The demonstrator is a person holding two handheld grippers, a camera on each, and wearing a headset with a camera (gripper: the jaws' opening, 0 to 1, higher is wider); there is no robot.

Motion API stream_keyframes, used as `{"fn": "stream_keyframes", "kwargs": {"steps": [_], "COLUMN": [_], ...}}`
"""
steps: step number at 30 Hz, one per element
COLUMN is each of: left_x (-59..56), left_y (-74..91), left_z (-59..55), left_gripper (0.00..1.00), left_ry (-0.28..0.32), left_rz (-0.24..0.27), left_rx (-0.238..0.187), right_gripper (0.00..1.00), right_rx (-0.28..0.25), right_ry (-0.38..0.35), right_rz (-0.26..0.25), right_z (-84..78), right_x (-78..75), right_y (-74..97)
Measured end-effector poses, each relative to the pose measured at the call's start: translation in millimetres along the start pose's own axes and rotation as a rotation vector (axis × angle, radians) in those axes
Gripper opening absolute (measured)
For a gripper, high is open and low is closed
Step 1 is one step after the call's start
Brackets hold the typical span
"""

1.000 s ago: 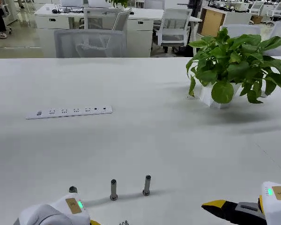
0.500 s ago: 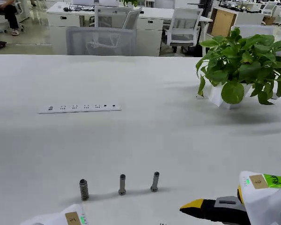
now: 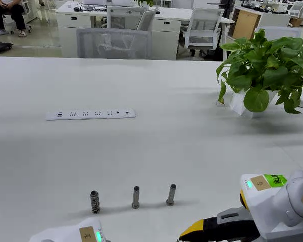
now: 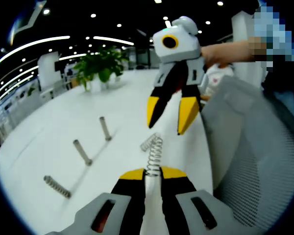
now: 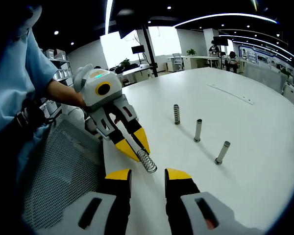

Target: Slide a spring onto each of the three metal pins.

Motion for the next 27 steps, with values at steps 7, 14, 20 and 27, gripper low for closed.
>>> {"fn": "stream_keyframes", "kwargs": {"steps": [7, 14, 20, 27], "left_x": [-4.6, -2.6, -2.2, -2.5], "left_y": [-0.2, -0.8, -0.3, -2.2], "left_z": [6.5, 13.1, 14.8, 14.0], "left_gripper": [0.11, 0.11, 0.11, 0.11], "left_ry": [-0.019, -0.042, -0.057, -0.084], "left_rz": [-0.023, -0.037, -0.06, -0.07], "left_rx": [-0.019, -0.036, -0.041, -0.027], "right_gripper": [0.25, 0.17, 0.12, 0.12], "right_rx": [0.021, 0.016, 0.007, 0.023], "right_ry": [0.029, 0.009, 0.003, 0.0], "right_rz": [0.023, 0.044, 0.048, 0.052], "right_z": [-2.7, -1.5, 0.1, 1.0], "right_x": [0.6, 1.0, 0.3, 1.8], "right_y": [-2.1, -3.3, -1.7, -2.4]}}
Point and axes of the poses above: the centre of the closed fingertips' face, and the gripper's own axes: y roughly backward along the fingers, x roughly to its left, z roughly out of its top, the point moved 5 cm from there along y, roughly backward along the fingers, and after that the axes turned 14 degrees about z, right-handed, at the moved point
